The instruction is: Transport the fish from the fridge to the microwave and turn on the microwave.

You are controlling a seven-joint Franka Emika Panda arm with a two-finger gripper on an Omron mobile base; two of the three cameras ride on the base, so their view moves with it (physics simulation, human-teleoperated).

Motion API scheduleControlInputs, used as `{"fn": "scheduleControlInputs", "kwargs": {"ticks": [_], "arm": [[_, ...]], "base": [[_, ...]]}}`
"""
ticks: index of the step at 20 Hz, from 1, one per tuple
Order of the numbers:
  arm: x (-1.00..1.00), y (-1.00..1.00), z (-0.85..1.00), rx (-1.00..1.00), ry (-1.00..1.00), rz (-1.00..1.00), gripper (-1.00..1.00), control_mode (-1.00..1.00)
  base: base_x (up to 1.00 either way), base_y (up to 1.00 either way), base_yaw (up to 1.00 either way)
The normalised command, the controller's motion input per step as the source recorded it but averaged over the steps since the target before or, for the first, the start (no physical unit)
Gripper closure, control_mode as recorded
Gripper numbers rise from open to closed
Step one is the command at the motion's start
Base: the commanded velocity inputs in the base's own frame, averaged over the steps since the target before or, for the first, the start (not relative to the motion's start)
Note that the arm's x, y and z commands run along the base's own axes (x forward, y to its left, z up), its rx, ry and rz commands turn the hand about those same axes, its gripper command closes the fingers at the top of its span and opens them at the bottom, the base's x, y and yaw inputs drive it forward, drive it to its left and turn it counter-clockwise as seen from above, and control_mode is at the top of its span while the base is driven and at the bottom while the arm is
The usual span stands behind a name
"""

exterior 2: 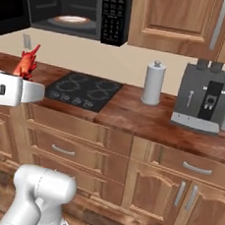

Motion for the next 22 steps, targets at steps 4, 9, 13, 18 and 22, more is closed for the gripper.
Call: {"fn": "scheduleControlInputs", "kwargs": {"ticks": [4,9,13,18,22], "arm": [[0.00,0.00,0.00,0.00,0.00,0.00,1.00,1.00],[0.00,0.00,0.00,0.00,0.00,0.00,1.00,1.00],[0.00,0.00,0.00,0.00,0.00,0.00,1.00,1.00],[0.00,0.00,0.00,0.00,0.00,0.00,1.00,1.00],[0.00,0.00,0.00,0.00,0.00,0.00,1.00,1.00]], "base": [[0.52,0.31,0.00],[0.41,0.42,0.00],[0.39,0.36,0.00],[0.41,0.35,0.00],[0.46,0.29,0.00]]}}
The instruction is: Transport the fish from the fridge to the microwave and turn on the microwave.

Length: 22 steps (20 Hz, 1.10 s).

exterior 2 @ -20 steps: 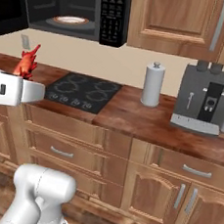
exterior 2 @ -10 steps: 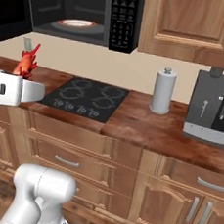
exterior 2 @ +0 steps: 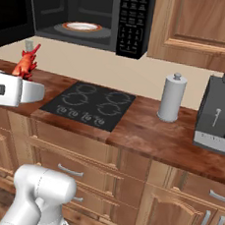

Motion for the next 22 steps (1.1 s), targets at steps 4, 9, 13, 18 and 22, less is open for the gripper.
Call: {"fn": "scheduleControlInputs", "kwargs": {"ticks": [4,9,13,18,22], "arm": [[0.00,0.00,0.00,0.00,0.00,0.00,1.00,1.00],[0.00,0.00,0.00,0.00,0.00,0.00,1.00,1.00],[0.00,0.00,0.00,0.00,0.00,0.00,1.00,1.00],[0.00,0.00,0.00,0.00,0.00,0.00,1.00,1.00],[0.00,0.00,0.00,0.00,0.00,0.00,1.00,1.00]], "base": [[0.46,0.32,0.00],[0.47,0.33,0.00],[0.43,0.35,0.00],[0.42,0.29,0.00],[0.43,0.28,0.00]]}}
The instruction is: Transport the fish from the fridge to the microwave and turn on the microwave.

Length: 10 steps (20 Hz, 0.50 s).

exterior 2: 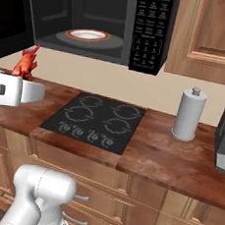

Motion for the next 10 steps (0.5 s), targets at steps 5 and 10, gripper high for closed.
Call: {"fn": "scheduleControlInputs", "kwargs": {"ticks": [5,10], "arm": [[0.00,0.00,0.00,0.00,0.00,0.00,1.00,1.00],[0.00,0.00,0.00,0.00,0.00,0.00,1.00,1.00]], "base": [[0.45,0.21,-0.01],[0.46,0.23,-0.02]]}}
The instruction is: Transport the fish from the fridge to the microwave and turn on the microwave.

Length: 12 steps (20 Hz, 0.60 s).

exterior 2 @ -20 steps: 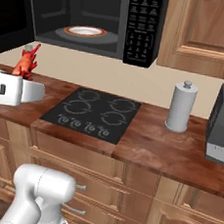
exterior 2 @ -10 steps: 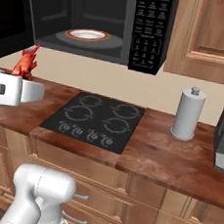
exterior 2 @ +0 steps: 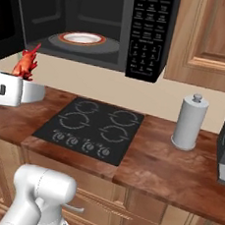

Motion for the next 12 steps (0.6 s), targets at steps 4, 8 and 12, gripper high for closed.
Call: {"fn": "scheduleControlInputs", "kwargs": {"ticks": [4,8,12], "arm": [[0.00,0.00,0.00,0.00,0.00,0.00,1.00,1.00],[0.00,0.00,0.00,0.00,0.00,0.00,1.00,1.00],[0.00,0.00,0.00,0.00,0.00,0.00,1.00,1.00]], "base": [[0.44,0.31,-0.04],[0.29,0.40,-0.02],[0.21,0.35,-0.02]]}}
